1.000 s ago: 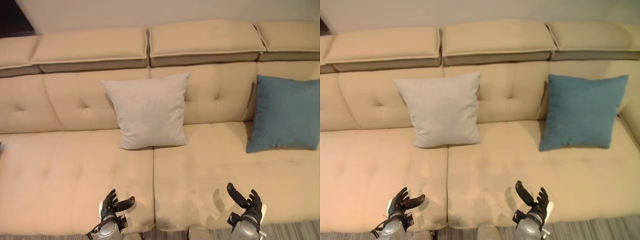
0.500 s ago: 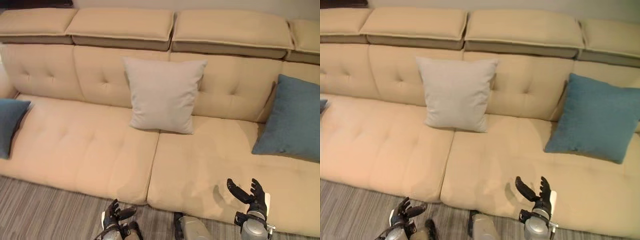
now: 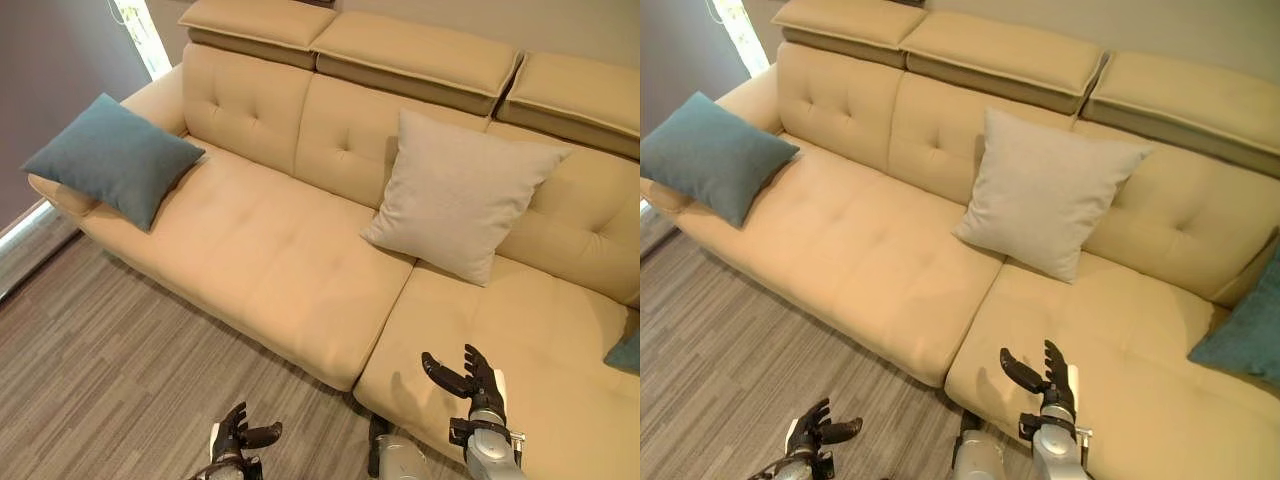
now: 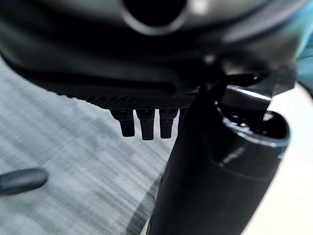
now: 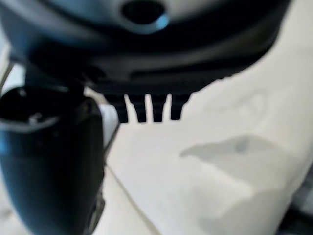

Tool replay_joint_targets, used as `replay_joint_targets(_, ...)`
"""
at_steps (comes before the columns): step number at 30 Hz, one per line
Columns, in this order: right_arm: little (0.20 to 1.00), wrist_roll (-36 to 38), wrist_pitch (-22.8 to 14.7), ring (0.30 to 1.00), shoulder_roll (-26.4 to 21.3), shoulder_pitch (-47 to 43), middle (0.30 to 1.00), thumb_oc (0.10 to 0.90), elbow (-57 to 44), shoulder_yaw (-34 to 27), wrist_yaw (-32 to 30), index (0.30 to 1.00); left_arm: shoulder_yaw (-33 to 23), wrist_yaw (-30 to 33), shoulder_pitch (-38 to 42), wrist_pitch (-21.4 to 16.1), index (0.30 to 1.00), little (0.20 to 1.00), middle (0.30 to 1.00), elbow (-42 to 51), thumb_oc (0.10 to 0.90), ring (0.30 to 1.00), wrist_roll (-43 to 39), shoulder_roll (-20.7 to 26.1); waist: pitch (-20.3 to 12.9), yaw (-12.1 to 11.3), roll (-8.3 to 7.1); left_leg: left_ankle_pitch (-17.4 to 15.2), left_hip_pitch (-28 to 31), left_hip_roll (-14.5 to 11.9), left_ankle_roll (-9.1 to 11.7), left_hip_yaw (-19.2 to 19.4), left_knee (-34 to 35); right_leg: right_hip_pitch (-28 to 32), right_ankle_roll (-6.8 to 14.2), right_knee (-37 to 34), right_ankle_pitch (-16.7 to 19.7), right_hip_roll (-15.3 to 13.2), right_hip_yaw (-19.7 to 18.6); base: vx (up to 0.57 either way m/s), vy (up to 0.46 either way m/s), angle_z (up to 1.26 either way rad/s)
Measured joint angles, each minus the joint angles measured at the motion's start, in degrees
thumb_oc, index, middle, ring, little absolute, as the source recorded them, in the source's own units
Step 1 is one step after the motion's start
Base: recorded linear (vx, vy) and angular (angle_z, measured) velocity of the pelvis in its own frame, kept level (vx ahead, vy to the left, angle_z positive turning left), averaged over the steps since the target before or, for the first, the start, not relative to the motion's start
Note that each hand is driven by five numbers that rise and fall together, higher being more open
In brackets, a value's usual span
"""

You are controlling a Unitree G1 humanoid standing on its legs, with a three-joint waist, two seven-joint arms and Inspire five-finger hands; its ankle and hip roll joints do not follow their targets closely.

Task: Pick up all the scattered cushions and arrange them neatly on the sofa.

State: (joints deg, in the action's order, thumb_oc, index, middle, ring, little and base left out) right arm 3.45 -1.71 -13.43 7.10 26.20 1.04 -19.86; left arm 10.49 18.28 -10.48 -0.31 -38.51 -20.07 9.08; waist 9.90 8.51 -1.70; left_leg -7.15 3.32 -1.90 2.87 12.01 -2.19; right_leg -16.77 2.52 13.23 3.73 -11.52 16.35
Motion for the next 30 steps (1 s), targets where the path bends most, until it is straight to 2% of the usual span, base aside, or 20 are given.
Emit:
replay_joint_targets(1, 0.9, -0.4, 0.2, 0.9, 0.1, 0.2, 0.9, 0.8, 0.1, 0.4, 0.2, 0.9, -0.3, 0.0, 0.3, 0.0, 0.9, 0.9, 0.9, -0.5, 0.8, 0.9, 0.2, 0.5, 0.2, 0.2, -0.88, 0.2, -0.5, 0.2, -0.4, -0.6, -0.3, 0.2, 0.7, -0.7, 0.7, 0.1, -1.1, -0.45, 0.023, 0.39)
replay_joint_targets(2, 0.9, -0.9, 0.3, 0.9, 0.3, 0.6, 0.9, 0.8, 0.1, 1.0, 0.9, 0.9, -0.5, -0.1, 0.8, 0.2, 0.9, 0.9, 0.9, -1.5, 0.8, 0.9, 0.4, 1.1, 0.1, 0.0, -2.57, 0.5, -1.0, 0.5, -0.7, -1.6, -0.6, 0.4, 1.8, -2.3, 1.6, 0.2, -3.2, -0.24, 0.007, 0.24)
replay_joint_targets(4, 0.9, -1.0, 0.2, 0.9, 0.7, 0.6, 0.9, 0.8, 0.1, 2.5, 1.0, 0.9, -0.6, -0.1, 2.5, 0.6, 0.9, 0.9, 0.9, -3.8, 0.8, 0.9, 0.4, 1.5, 0.2, -0.1, -4.12, 0.7, -2.4, 0.8, -1.0, -2.1, -1.5, 1.2, 2.9, -5.5, 4.0, 0.8, -6.2, -0.26, -0.023, 0.17)
replay_joint_targets(5, 0.9, -1.8, 0.2, 0.9, 0.6, 0.1, 0.9, 0.8, 0.5, 3.9, 1.1, 0.9, -0.6, -0.1, 3.0, 0.7, 0.9, 0.9, 0.9, -5.1, 0.8, 0.9, 0.5, 1.4, 0.4, -0.5, -4.27, 1.4, -3.5, 0.6, -1.9, -2.4, -1.6, 2.1, 4.7, -7.9, 6.5, 1.0, -8.7, -0.27, -0.054, 0.2)
replay_joint_targets(6, 0.9, -2.8, 0.2, 0.9, 0.4, 0.0, 0.9, 0.8, 0.5, 4.9, 1.5, 0.9, -0.6, 0.0, 3.7, 0.6, 0.9, 0.9, 0.9, -5.4, 0.8, 0.9, 0.5, 1.1, 0.7, -0.8, -3.86, 2.0, -3.7, -0.1, -2.5, -2.9, -1.2, 2.3, 6.3, -8.4, 7.1, 1.3, -11.0, -0.12, -0.079, 0.36)
replay_joint_targets(7, 0.9, -3.5, 0.2, 0.9, 0.5, 0.1, 0.9, 0.8, 0.8, 6.2, 2.4, 0.9, -0.7, 0.0, 4.7, 0.6, 0.9, 0.9, 0.9, -5.5, 0.8, 0.9, 0.6, 0.7, 1.2, -1.1, -2.82, 2.6, -4.1, -0.8, -2.4, -4.3, -0.8, 2.3, 6.2, -5.5, 3.4, 2.3, -13.0, -0.07, -0.065, 0.39)
replay_joint_targets(8, 0.9, -3.9, 0.2, 0.9, 0.5, 0.2, 0.9, 0.8, 1.0, 6.9, 3.0, 0.9, -1.3, 0.0, 4.8, 0.6, 0.9, 0.9, 0.9, -5.5, 0.8, 0.9, 0.8, 0.6, 1.4, -1.6, -2.57, 3.3, -4.4, -1.5, -2.2, -5.2, -0.5, 3.1, 6.0, -3.5, 1.6, 2.9, -14.6, -0.04, -0.088, 0.73)
replay_joint_targets(9, 0.9, -4.7, 0.2, 0.9, 0.5, 0.2, 0.9, 0.8, 2.1, 8.1, 4.2, 0.9, -2.2, -0.1, 5.1, 0.6, 0.9, 0.9, 0.9, -5.4, 0.8, 0.9, 1.5, 0.5, 1.4, -1.8, -2.11, 4.4, -4.5, -1.8, -2.1, -7.5, 0.2, 5.9, 6.5, -3.3, -1.7, 3.8, -17.0, -0.02, -0.158, 0.77)
replay_joint_targets(10, 0.9, -5.0, 0.2, 0.9, 0.5, 0.0, 0.9, 0.8, 3.0, 8.6, 4.9, 0.9, -2.2, 0.0, 5.8, 0.5, 0.9, 0.9, 0.9, -5.5, 0.8, 0.9, 2.2, 0.7, 1.2, -2.2, -2.43, 5.0, -4.6, -1.4, -1.5, -9.1, 0.8, 7.5, 6.7, -4.0, -3.8, 4.1, -19.2, -0.02, -0.222, 0.95)
replay_joint_targets(11, 0.9, -6.0, -0.1, 0.9, 0.4, -1.1, 0.9, 0.8, 4.9, 9.3, 5.3, 0.9, -2.4, -0.1, 6.0, 0.5, 0.9, 0.9, 0.9, -5.8, 0.8, 0.9, 2.2, 0.3, 1.0, -3.3, -2.41, 5.6, -5.5, -1.5, -1.2, -11.1, 1.4, 8.7, 6.1, -5.0, -5.8, 4.4, -22.1, -0.01, -0.254, 0.94)
replay_joint_targets(12, 0.9, -7.4, -0.1, 0.9, -0.2, -2.6, 0.9, 0.8, 6.8, 10.3, 6.0, 0.9, -2.4, 0.0, 6.5, 0.5, 0.9, 0.9, 0.9, -6.4, 0.8, 0.9, 2.2, 0.5, 0.8, -3.2, -2.27, 6.2, -6.0, -1.3, -0.9, -12.6, 1.7, 9.3, 5.1, -5.9, -7.7, 4.8, -24.1, -0.01, -0.144, 0.75)
replay_joint_targets(15, 0.9, -11.7, 0.2, 0.9, -3.6, -7.6, 0.9, 0.8, 11.6, 14.5, 7.2, 0.9, -2.2, 0.0, 6.3, 0.5, 0.9, 0.9, 0.9, -8.2, 0.8, 0.9, 2.2, -0.8, 0.7, -4.6, 1.27, 8.3, -6.6, -3.3, -0.1, -14.8, 2.8, 10.2, 3.7, -7.8, -6.7, 7.3, -22.2, -0.02, -0.224, 0.41)
replay_joint_targets(17, 0.9, -14.7, 0.2, 0.9, -5.4, -9.3, 0.9, 0.8, 12.1, 16.6, 7.3, 0.9, -2.2, 0.0, 5.3, 0.2, 0.9, 0.9, 0.9, -9.9, 0.8, 0.9, 2.1, -2.1, 0.2, -4.8, 2.2, 9.0, -7.2, -4.4, -0.6, -15.8, 2.1, 11.0, 3.1, -8.0, -6.7, 8.4, -20.7, -0.04, -0.237, 0.35)
replay_joint_targets(21, 0.9, -19.6, 0.0, 0.9, -8.6, -11.5, 0.9, 0.8, 12.5, 21.5, 7.9, 0.9, -2.0, -0.2, 7.0, -0.2, 0.9, 0.9, 0.9, -12.7, 0.8, 0.9, 1.8, -3.0, 0.2, -5.0, 1.75, 10.1, -9.3, -5.2, -2.0, -17.1, 0.0, 11.3, 1.8, -8.4, -6.9, 9.8, -18.9, -0.05, -0.231, 0.37)
replay_joint_targets(23, 0.9, -23.0, -1.0, 0.9, -8.3, -13.5, 0.9, 0.8, 17.4, 23.7, 8.3, 0.9, -1.8, -0.2, 8.5, -1.0, 0.9, 0.9, 0.9, -15.0, 0.8, 0.9, 0.4, -3.1, 0.1, -5.3, 1.33, 10.7, -10.3, -5.6, -2.4, -18.5, -1.1, 11.5, 0.7, -7.7, -7.4, 10.4, -18.0, -0.06, -0.243, 0.38)
replay_joint_targets(24, 0.9, -23.9, -1.1, 0.9, -8.1, -13.1, 0.9, 0.8, 19.9, 24.3, 8.4, 0.9, -1.8, -0.3, 8.6, -1.4, 0.9, 0.9, 0.9, -15.7, 0.8, 0.9, -0.3, -3.4, -0.1, -6.5, 1.68, 10.9, -10.5, -6.2, -2.7, -18.7, -1.3, 11.5, 0.2, -6.8, -7.8, 11.2, -17.4, -0.06, -0.238, 0.35)
replay_joint_targets(27, 0.9, -24.6, -1.0, 0.9, -6.0, -13.8, 0.9, 0.8, 28.4, 24.2, 8.3, 0.9, -1.8, -0.6, 9.7, -2.1, 0.9, 0.9, 0.9, -17.9, 0.8, 0.9, -1.6, -3.4, -0.1, -6.6, 2.21, 11.1, -10.8, -6.8, -2.6, -19.3, -1.6, 11.1, -1.5, -4.3, -9.6, 12.0, -15.3, -0.07, -0.096, 0.35)
replay_joint_targets(28, 0.9, -24.4, -0.9, 0.9, -5.4, -13.7, 0.9, 0.8, 30.7, 23.7, 8.3, 0.9, -1.8, -0.6, 10.0, -2.1, 0.9, 0.9, 0.9, -18.9, 0.8, 0.9, -2.3, -3.5, -0.1, -6.9, 2.39, 11.6, -11.1, -6.9, -2.0, -19.3, -2.0, 10.9, -1.6, -3.3, -10.0, 12.3, -15.1, -0.11, -0.088, 0.58)
replay_joint_targets(29, 0.9, -23.3, -0.3, 0.9, -3.7, -14.2, 0.9, 0.8, 35.1, 21.3, 8.1, 0.9, -2.0, -1.0, 12.1, -2.4, 0.9, 0.9, 0.9, -21.8, 0.8, 0.9, -2.5, -3.3, 0.0, -6.6, 2.03, 13.8, -13.1, -6.2, 0.6, -18.9, -3.6, 9.9, -2.3, -1.8, -11.2, 11.6, -14.1, -0.07, -0.04, 0.74)
replay_joint_targets(30, 0.9, -21.9, 0.7, 0.9, -3.0, -13.6, 0.9, 0.8, 37.4, 19.6, 8.2, 0.9, -2.2, -1.4, 13.2, -2.4, 0.9, 0.9, 0.9, -23.7, 0.8, 0.9, -3.2, -3.4, 0.0, -6.4, 2.08, 15.6, -14.1, -5.8, 0.5, -17.2, -3.2, 9.3, -2.7, -1.2, -11.7, 10.9, -13.1, -0.07, -0.041, 0.81)
